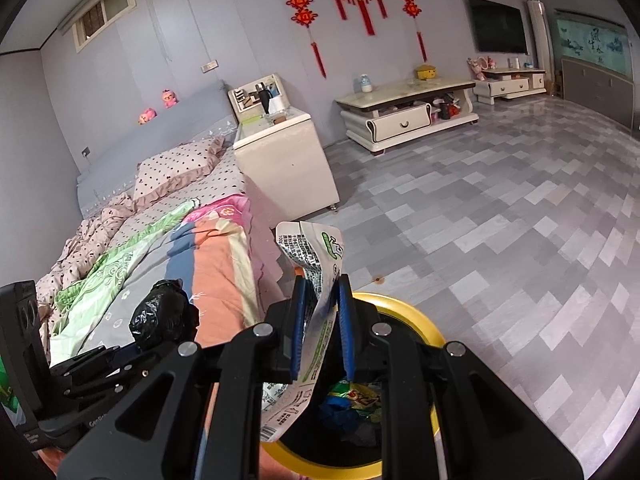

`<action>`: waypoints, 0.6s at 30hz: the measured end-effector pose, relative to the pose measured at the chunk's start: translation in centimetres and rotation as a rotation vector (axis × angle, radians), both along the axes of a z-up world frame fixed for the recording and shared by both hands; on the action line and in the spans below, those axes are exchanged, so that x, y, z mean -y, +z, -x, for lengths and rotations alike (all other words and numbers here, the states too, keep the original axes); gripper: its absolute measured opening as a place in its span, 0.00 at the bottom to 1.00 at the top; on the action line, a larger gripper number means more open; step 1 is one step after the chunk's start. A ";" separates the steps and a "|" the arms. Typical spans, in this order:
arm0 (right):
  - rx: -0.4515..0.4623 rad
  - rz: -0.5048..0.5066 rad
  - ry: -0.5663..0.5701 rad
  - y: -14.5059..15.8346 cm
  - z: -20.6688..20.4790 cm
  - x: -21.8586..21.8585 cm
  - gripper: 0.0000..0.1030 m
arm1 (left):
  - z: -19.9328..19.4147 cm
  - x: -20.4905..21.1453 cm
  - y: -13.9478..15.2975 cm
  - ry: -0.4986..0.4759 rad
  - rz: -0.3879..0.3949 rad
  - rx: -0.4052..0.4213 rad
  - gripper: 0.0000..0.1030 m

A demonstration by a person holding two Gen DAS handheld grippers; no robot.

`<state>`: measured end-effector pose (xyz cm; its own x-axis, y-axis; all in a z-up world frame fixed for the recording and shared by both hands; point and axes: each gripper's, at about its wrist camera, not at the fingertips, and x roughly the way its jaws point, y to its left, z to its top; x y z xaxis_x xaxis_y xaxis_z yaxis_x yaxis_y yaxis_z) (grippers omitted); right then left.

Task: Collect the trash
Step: 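Carry the black bags and the wrapper with both tools over the bin, then open both tools over the bin to drop the bags and wrapper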

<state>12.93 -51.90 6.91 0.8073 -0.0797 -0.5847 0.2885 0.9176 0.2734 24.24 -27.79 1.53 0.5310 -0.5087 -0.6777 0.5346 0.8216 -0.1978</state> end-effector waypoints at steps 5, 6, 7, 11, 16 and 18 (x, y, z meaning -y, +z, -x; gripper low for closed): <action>-0.026 -0.022 -0.011 -1.5 -0.6 1.1 0.15 | -0.1 1.3 -1.0 -0.017 -0.008 -0.009 0.30; -0.030 -0.028 -0.015 -1.9 -0.7 1.3 0.15 | -0.3 1.5 -1.2 -0.021 -0.010 -0.013 0.30; -0.033 -0.032 -0.018 -2.2 -0.8 1.6 0.15 | -0.4 1.7 -1.5 -0.024 -0.011 -0.015 0.30; -0.046 -0.044 -0.032 -3.3 -1.3 2.4 0.15 | -0.6 2.3 -2.5 -0.033 -0.013 -0.031 0.30; -0.070 -0.055 -0.032 -4.7 -1.9 3.2 0.15 | -1.2 3.3 -4.1 -0.032 -0.033 -0.064 0.30; -0.091 -0.065 -0.027 -5.5 -2.5 3.2 0.15 | -1.6 3.5 -4.6 -0.031 -0.035 -0.079 0.30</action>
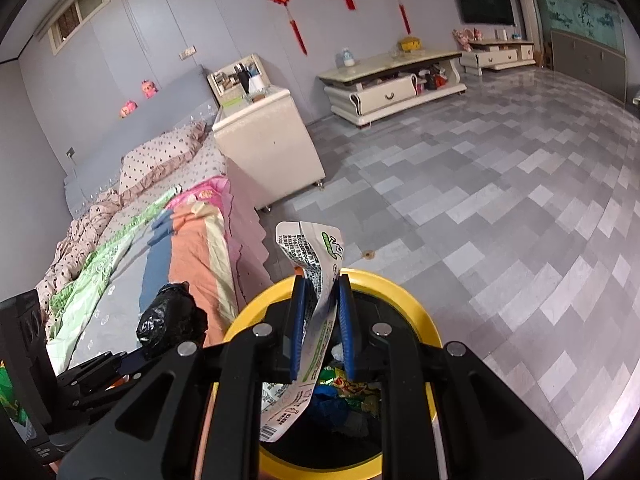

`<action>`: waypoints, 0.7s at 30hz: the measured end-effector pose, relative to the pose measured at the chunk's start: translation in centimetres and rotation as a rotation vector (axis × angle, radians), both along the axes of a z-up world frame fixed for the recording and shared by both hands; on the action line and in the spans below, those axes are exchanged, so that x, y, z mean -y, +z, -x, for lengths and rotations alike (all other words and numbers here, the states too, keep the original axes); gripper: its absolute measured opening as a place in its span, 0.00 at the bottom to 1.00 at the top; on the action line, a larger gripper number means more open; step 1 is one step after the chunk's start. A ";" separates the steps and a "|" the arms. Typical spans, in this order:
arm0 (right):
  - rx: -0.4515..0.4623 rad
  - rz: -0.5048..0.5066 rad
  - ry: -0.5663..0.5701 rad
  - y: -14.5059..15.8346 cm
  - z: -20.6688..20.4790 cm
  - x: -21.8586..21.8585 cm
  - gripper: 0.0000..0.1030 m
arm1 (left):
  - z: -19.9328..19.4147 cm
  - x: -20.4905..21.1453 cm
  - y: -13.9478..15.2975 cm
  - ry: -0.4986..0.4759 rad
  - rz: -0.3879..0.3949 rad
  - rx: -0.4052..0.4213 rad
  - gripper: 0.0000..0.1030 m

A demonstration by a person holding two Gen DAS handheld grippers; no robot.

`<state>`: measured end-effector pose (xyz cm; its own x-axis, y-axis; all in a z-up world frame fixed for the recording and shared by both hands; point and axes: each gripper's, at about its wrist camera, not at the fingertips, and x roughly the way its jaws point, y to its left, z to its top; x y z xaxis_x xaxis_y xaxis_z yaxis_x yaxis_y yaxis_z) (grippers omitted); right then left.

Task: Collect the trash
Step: 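Open both tools over the bin to drop the bags and wrapper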

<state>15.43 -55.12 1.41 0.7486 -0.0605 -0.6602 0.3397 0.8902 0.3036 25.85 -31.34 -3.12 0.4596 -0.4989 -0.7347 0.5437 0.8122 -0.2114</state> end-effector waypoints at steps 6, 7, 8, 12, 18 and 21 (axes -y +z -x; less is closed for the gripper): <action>-0.041 -0.025 -0.004 -2.3 -1.3 0.9 0.16 | -1.0 0.9 -1.9 -0.002 -0.019 -0.032 0.32; -0.044 -0.027 -0.006 -2.5 -1.4 1.0 0.16 | -1.1 1.0 -2.2 -0.001 -0.020 -0.038 0.32; -0.048 -0.027 -0.011 -2.8 -1.6 1.2 0.16 | -1.3 1.1 -2.4 0.000 -0.018 -0.045 0.34; -0.048 -0.035 -0.012 -3.4 -2.0 1.5 0.16 | -1.6 1.3 -2.8 -0.002 -0.015 -0.047 0.36; -0.040 -0.030 -0.030 -3.4 -1.8 1.8 0.34 | -1.7 0.9 -2.9 0.013 -0.006 -0.048 0.52; -0.036 -0.022 -0.041 -3.2 -1.5 1.7 0.37 | -1.9 0.3 -2.9 0.023 0.009 -0.060 0.59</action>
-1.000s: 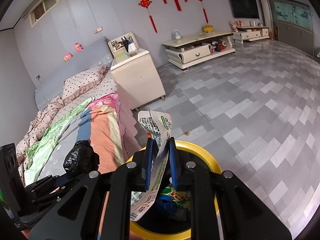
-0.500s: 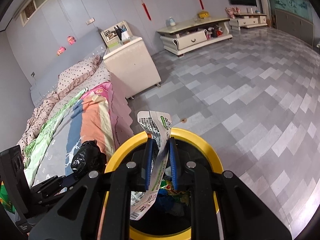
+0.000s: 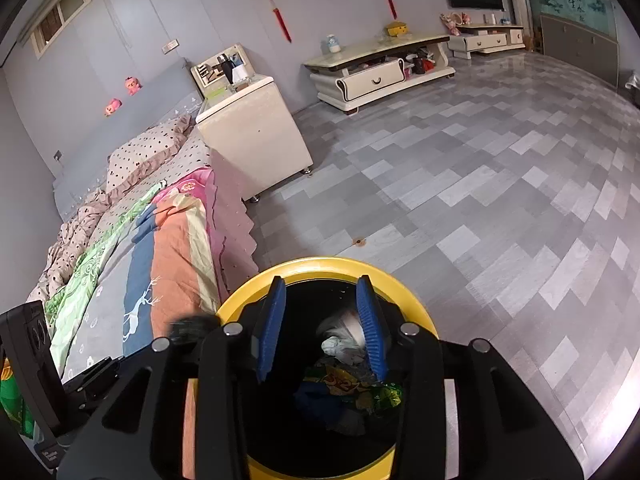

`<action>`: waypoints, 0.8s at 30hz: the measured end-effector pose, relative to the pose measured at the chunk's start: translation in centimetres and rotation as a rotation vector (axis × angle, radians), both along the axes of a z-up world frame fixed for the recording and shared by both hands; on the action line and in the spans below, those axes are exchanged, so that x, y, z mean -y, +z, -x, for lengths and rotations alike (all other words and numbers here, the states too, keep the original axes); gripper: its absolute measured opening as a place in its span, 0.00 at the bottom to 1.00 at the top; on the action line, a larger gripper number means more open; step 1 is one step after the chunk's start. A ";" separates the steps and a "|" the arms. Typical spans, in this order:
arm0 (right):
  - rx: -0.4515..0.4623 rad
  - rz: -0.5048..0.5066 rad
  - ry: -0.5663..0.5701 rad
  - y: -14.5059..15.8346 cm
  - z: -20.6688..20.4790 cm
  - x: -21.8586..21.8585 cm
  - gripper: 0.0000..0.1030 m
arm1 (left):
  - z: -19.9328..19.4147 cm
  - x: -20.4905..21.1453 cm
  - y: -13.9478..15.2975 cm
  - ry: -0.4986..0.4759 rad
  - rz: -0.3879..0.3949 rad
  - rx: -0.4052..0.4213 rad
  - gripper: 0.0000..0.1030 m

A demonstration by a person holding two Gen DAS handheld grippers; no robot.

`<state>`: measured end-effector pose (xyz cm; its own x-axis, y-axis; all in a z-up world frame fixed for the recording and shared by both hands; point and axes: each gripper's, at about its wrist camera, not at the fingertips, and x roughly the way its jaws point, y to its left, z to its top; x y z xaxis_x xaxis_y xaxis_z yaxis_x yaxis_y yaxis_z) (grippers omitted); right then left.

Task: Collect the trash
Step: 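Open both tools over the bin to drop the bags and wrapper, then move the left tool to the orange cloth while the right tool approaches the pink sock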

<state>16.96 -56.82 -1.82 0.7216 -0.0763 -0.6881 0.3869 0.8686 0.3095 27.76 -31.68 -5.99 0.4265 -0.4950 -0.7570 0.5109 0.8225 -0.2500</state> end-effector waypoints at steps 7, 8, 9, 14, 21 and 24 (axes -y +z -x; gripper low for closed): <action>0.017 -0.019 -0.012 0.3 1.0 -0.3 0.47 | -0.3 -2.1 0.2 0.035 -0.002 0.008 0.74; 0.019 -0.024 -0.009 0.3 1.3 -0.5 0.47 | -0.3 -2.5 0.2 0.039 -0.004 0.010 0.74; 0.021 -0.028 -0.004 0.3 1.4 -0.7 0.48 | -0.3 -2.8 0.2 0.043 -0.007 0.012 0.74; 0.023 -0.041 0.049 0.2 2.1 -3.0 0.51 | -0.2 -5.1 0.0 0.072 -0.041 0.027 0.76; 0.023 -0.036 0.126 0.8 1.9 -7.2 0.52 | -0.6 -10.0 -0.5 0.146 -0.093 0.038 0.77; 0.022 -0.026 0.158 1.3 1.7 -8.9 0.53 | -1.0 -12.8 -0.8 0.193 -0.104 0.035 0.77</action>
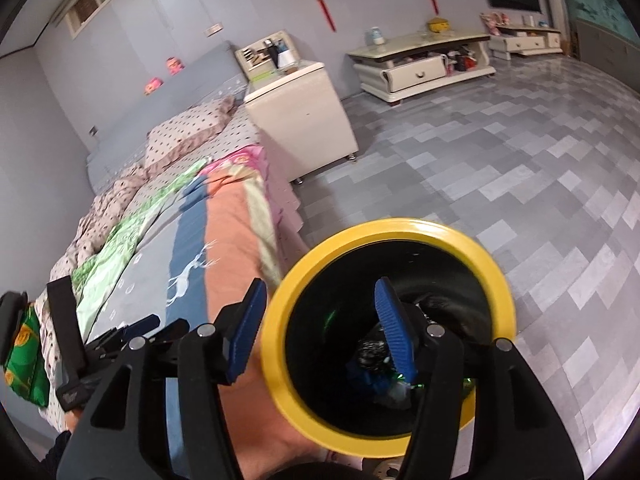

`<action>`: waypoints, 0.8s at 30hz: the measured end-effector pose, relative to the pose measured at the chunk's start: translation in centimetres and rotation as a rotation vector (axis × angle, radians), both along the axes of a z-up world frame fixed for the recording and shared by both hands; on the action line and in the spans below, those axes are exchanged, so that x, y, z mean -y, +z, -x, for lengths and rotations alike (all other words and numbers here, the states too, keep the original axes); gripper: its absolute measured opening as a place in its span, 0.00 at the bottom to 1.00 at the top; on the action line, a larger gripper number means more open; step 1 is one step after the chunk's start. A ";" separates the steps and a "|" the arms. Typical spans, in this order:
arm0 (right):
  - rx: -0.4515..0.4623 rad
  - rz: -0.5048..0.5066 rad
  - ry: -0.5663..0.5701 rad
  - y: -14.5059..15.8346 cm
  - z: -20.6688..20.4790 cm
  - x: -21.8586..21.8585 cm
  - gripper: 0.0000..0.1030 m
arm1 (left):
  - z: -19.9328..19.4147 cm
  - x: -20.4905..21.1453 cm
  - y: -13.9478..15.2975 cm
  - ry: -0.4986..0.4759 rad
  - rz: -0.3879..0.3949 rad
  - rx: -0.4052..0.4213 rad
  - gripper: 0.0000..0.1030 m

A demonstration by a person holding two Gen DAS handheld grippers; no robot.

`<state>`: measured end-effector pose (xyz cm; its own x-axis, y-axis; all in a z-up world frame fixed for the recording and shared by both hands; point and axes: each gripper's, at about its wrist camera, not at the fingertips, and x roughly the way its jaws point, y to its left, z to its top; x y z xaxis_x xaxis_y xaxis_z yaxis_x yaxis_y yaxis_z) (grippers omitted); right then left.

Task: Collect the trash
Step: 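Move the left tool to the orange cloth while the right tool approaches the pink sock, then grasp the orange cloth with the left tool while the right tool grasps the pink sock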

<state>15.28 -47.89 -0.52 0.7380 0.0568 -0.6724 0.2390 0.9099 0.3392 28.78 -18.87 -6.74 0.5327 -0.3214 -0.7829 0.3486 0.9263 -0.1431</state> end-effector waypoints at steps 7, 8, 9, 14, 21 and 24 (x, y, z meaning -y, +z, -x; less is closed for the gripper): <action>-0.008 0.017 0.105 0.6 -1.0 -5.9 0.54 | -0.6 -7.5 -0.5 0.107 -0.037 0.007 0.77; -0.008 0.021 0.119 0.6 -1.1 -6.8 0.54 | -0.8 -8.8 -0.7 0.125 -0.044 0.002 0.77; -0.008 0.022 0.131 0.7 -1.3 -7.5 0.54 | -0.9 -10.0 -0.9 0.142 -0.047 -0.007 0.77; -0.022 0.022 0.203 0.4 -2.3 -11.6 0.54 | -1.6 -14.7 -2.3 0.214 -0.041 -0.062 0.77; -0.051 0.026 0.301 -0.7 -3.1 -16.9 0.54 | -2.3 -19.1 -5.1 0.291 -0.005 -0.148 0.77; -0.070 0.017 0.340 -1.6 -3.5 -18.6 0.54 | -2.8 -20.4 -6.3 0.315 0.019 -0.189 0.77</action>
<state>18.80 -29.31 -2.09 0.6310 0.2797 -0.7236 -0.0568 0.9469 0.3165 31.61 1.56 -13.05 0.4547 -0.1803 -0.8722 0.0129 0.9805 -0.1959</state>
